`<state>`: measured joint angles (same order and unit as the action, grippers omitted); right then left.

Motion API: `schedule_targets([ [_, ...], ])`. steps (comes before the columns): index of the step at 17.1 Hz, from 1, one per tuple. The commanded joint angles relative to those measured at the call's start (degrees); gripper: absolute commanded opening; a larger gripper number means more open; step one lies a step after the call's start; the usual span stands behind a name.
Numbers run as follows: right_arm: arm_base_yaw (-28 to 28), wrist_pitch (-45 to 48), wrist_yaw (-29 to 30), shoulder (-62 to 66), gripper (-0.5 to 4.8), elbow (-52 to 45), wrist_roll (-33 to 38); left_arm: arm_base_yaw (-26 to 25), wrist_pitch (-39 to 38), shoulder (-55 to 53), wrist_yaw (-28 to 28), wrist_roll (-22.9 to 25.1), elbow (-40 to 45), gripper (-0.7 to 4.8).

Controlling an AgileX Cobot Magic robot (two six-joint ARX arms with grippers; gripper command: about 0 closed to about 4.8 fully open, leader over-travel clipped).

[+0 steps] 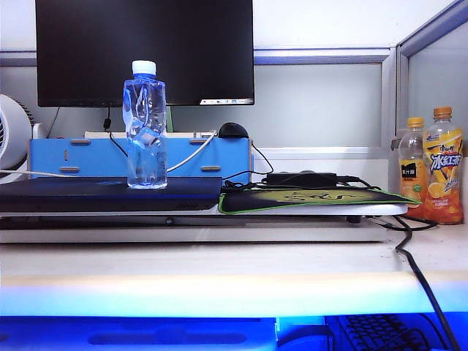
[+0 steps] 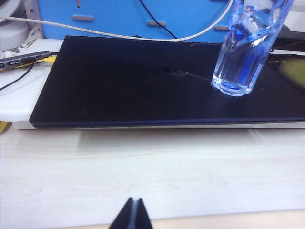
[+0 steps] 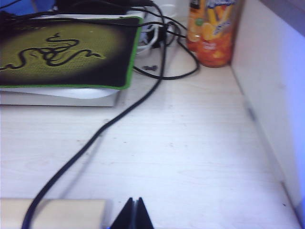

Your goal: Pick up the mineral water bottle and place it on the laptop.

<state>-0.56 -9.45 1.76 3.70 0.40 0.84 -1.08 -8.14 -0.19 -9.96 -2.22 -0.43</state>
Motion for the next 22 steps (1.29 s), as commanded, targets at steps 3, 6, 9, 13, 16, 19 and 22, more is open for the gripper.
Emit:
schedule_targets([
  [3, 0.0, 2.5, 0.1, -3.2, 0.0, -0.1, 0.1, 0.0, -0.3, 0.1, -0.4, 0.1, 0.0, -0.02],
  [6, -0.2, 3.7, 0.1, -3.4, 0.0, 0.1, -1.0, 0.0, -0.4, 0.1, -0.4, 0.1, 0.0, -0.02],
  [9, -0.2, 3.2, 0.1, -3.4, 0.0, 0.1, -1.0, 0.0, -0.3, 0.1, -0.3, 0.1, 0.0, -0.02],
  [13, -0.2, 3.1, 0.1, -3.4, 0.0, 0.1, -1.0, 0.0, -0.3, 0.1, -0.3, 0.1, 0.0, -0.02],
  [16, -0.2, 3.1, 0.1, -3.4, 0.0, 0.1, -1.0, 0.0, -0.3, 0.1, -0.3, 0.1, 0.0, -0.02],
  [19, -0.2, 3.1, 0.1, -3.4, 0.0, 0.1, -1.0, 0.0, -0.3, 0.1, -0.3, 0.1, 0.0, -0.02],
  [22, -0.2, 3.1, 0.1, -3.4, 0.0, 0.1, -1.0, 0.0, -0.3, 0.1, -0.3, 0.1, 0.0, -0.02],
])
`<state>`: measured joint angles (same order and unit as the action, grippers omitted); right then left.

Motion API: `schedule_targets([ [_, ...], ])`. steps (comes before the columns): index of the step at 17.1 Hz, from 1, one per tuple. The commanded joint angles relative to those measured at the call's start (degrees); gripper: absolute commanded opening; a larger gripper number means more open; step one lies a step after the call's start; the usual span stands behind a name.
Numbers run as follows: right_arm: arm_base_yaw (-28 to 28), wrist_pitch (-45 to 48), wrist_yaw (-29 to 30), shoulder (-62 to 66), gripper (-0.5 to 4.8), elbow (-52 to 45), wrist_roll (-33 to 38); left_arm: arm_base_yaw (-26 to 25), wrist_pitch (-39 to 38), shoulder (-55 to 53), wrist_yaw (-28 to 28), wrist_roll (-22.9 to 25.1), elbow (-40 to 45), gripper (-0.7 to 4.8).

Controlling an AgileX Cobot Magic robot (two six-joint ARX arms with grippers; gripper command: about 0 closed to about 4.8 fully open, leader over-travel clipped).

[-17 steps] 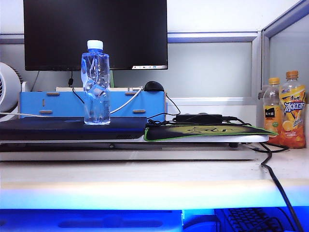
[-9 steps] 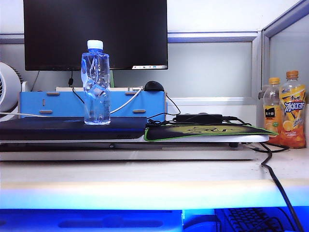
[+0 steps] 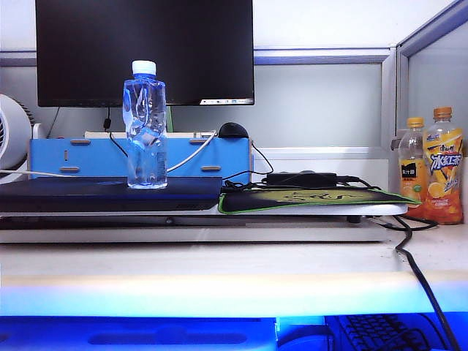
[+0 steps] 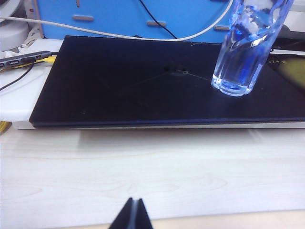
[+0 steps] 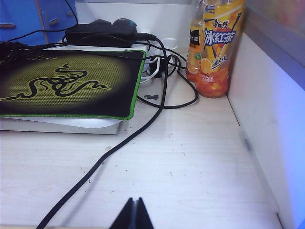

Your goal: Pick up the mineral water bottle and place it on the laptop.

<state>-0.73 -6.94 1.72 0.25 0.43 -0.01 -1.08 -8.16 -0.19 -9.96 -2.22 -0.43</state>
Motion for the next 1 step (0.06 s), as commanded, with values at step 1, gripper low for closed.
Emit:
schedule_targets([
  [1, 0.0, 0.6, 0.2, 0.0, 0.0, 0.0, -0.2, 0.0, -0.3, 0.1, -0.3, 0.1, 0.0, -0.02],
])
